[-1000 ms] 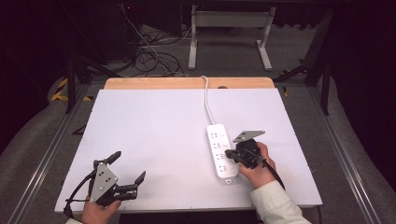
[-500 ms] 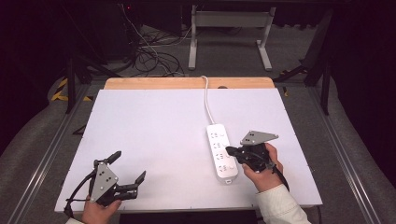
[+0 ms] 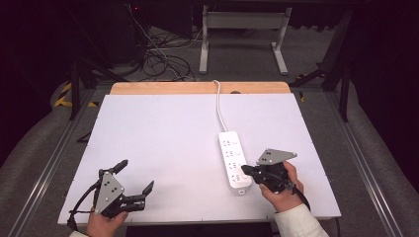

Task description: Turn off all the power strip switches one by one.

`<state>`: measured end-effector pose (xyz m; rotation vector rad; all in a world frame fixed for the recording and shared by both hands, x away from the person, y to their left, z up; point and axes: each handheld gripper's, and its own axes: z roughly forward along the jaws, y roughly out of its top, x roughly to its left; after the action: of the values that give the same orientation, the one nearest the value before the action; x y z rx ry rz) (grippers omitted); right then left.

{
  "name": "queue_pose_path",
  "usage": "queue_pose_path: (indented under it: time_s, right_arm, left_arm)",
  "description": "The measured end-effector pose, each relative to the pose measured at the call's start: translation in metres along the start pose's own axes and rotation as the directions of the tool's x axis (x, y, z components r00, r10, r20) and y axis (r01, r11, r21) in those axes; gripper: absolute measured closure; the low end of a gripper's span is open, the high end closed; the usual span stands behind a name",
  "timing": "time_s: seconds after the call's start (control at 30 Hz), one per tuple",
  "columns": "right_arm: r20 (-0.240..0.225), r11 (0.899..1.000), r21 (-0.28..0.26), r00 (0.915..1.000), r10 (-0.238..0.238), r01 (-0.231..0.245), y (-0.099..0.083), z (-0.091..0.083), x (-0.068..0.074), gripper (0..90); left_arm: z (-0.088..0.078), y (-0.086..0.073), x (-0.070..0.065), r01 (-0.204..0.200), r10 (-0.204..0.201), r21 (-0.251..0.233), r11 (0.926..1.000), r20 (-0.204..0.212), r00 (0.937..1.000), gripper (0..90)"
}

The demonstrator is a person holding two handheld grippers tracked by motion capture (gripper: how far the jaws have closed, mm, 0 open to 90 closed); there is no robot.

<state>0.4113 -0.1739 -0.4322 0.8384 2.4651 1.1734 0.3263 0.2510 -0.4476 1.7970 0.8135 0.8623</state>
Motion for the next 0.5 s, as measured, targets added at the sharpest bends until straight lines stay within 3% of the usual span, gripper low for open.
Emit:
queue_pose_path:
  time_s: [0.17,0.5]
  right_arm:
    - [-0.008,0.999,0.015,0.9994,0.033,-0.033,-0.009,0.001,-0.005,90.0]
    - [-0.015,0.997,0.073,0.9992,0.036,-0.035,-0.014,0.014,-0.007,90.0]
  left_arm:
    - [0.000,0.000,0.000,-0.005,0.005,-0.001,1.0000,-0.001,1.0000,4.8]
    - [0.000,0.000,0.000,-0.002,0.002,-0.001,1.0000,0.002,1.0000,4.8]
